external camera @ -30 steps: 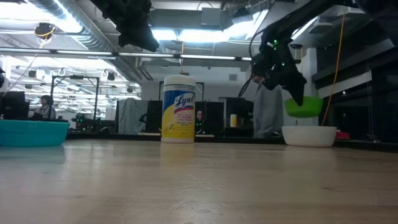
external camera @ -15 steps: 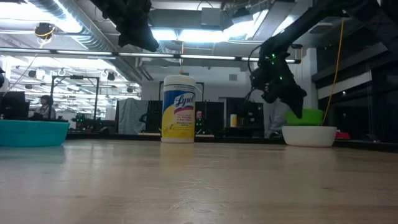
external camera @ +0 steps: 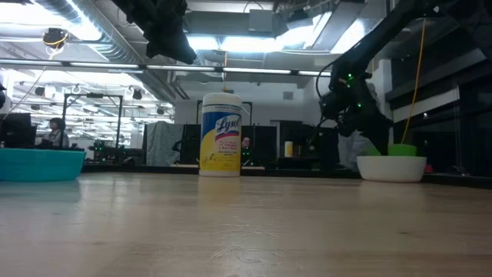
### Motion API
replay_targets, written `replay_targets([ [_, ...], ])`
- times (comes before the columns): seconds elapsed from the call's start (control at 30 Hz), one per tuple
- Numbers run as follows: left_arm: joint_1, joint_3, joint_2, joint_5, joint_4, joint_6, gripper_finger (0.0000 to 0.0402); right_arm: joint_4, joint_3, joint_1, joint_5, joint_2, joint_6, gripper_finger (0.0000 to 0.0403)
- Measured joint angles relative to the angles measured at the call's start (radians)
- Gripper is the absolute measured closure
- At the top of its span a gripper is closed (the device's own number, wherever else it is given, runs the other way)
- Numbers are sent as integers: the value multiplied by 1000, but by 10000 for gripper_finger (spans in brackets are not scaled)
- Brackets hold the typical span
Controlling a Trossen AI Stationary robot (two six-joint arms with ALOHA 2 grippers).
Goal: Nest bowls inside each other
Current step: Stack the green bowl on top of the blue bowl, then stack the light blue bowl on top of the green bowl
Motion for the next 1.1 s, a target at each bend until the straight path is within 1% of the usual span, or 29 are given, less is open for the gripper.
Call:
replay_targets([
  [0.23, 0, 0, 0, 2, 0, 0, 290, 19, 1, -2, -11, 0, 0, 401],
  [0.47, 0, 0, 0, 2, 0, 8, 290, 30, 1, -2, -46, -1, 0, 396],
  [0.53, 0, 0, 0, 2, 0, 8, 290, 30, 1, -2, -62, -1, 1, 374],
  [0.6, 0, 0, 0, 3, 0, 8, 290, 31, 1, -2, -64, -1, 1, 339],
  [0.73, 0, 0, 0, 5, -1, 9, 290, 29, 1, -2, -38, -2, 8, 268],
  [0.83, 0, 0, 0, 5, -1, 9, 290, 27, 1, -2, -29, -9, 9, 226],
  [0.97, 0, 0, 0, 5, -1, 17, 290, 26, 10, -4, -7, -37, 23, 193],
  [1.07, 1, 0, 0, 7, -1, 19, 290, 18, 60, -5, -12, -83, 44, 184],
  [1.1, 2, 0, 0, 10, -1, 19, 290, 13, 84, -5, -31, -103, 49, 183],
])
